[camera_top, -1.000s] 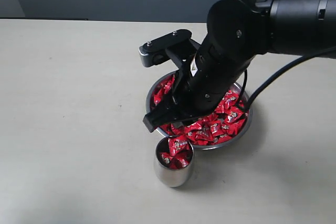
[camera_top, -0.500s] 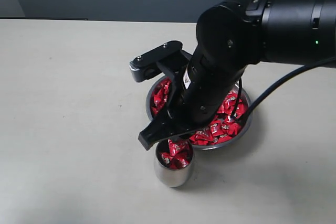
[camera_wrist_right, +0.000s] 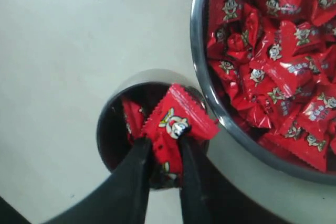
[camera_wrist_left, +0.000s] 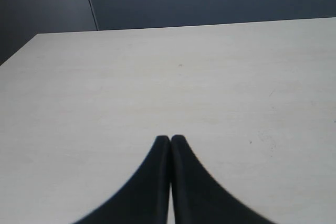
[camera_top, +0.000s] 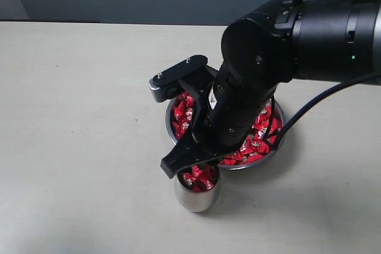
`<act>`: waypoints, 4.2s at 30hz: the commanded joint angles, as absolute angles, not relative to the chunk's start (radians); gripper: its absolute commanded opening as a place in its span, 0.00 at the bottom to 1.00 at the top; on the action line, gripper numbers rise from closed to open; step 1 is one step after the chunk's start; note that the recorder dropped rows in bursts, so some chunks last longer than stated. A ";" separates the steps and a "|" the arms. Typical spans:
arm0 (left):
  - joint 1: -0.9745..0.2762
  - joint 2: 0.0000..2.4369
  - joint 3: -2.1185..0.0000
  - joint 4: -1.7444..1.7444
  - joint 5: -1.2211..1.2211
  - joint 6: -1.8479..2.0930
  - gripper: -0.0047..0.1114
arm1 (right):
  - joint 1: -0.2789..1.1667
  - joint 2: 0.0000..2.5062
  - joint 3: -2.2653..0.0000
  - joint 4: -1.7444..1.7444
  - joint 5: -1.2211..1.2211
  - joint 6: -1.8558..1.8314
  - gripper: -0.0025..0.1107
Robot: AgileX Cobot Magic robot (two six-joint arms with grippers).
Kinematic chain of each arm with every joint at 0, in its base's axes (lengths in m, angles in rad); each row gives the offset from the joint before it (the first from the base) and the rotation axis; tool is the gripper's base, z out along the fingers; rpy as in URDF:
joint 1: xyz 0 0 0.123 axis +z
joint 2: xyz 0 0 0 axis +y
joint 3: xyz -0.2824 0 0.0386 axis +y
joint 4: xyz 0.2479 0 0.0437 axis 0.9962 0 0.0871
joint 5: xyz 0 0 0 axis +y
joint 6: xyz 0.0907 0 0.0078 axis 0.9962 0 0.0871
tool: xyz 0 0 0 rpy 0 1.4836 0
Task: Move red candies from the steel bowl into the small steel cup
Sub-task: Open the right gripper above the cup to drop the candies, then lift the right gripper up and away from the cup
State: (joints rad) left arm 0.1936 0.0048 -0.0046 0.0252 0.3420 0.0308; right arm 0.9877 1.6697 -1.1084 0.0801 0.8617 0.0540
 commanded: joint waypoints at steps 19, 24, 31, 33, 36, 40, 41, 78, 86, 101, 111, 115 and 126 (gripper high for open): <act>0.187 0.000 0.000 0.027 0.334 0.029 0.04 | 0.989 1.686 -1.082 0.084 0.806 0.028 0.01; 0.187 0.000 0.000 0.027 0.334 0.029 0.04 | 0.989 1.686 -1.082 0.123 0.812 -0.017 0.02; 0.187 0.000 0.000 0.027 0.334 0.029 0.04 | 0.989 1.686 -1.082 0.151 0.808 -0.045 0.26; 0.187 0.000 0.000 0.027 0.334 0.029 0.04 | 0.989 1.686 -1.082 0.148 0.808 -0.045 0.27; 0.187 0.000 0.000 0.027 0.334 0.029 0.04 | 0.989 1.686 -1.082 0.148 0.806 -0.045 0.27; 0.187 0.000 0.000 0.027 0.334 0.029 0.04 | 0.989 1.686 -1.082 0.148 0.806 -0.045 0.27; 0.187 0.000 0.000 0.027 0.334 0.029 0.04 | 0.989 1.686 -1.082 0.148 0.806 -0.045 0.27; 0.187 0.000 0.000 0.027 0.334 0.029 0.04 | 0.989 1.686 -1.082 0.102 0.774 -0.043 0.51; 0.187 0.000 0.000 0.027 0.334 0.029 0.04 | 0.989 1.647 -1.082 0.091 0.764 -0.022 0.51; 0.187 0.000 0.000 0.027 0.334 0.029 0.04 | 0.989 1.464 -1.082 -0.576 0.733 0.556 0.41; 0.187 0.000 0.000 0.027 0.334 0.029 0.04 | 0.932 1.443 -1.082 -0.882 0.833 0.839 0.02; 0.187 0.000 0.000 0.027 0.334 0.029 0.04 | 0.824 1.443 -1.082 -0.843 0.771 0.843 0.02; 0.187 0.000 0.000 0.027 0.334 0.029 0.04 | 0.575 1.456 -1.082 -0.525 0.606 0.639 0.02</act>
State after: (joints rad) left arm 0.1936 0.0048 -0.0046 0.0252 0.3420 0.0308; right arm 0.6052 1.4553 -1.0856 -0.5694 0.6247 0.6875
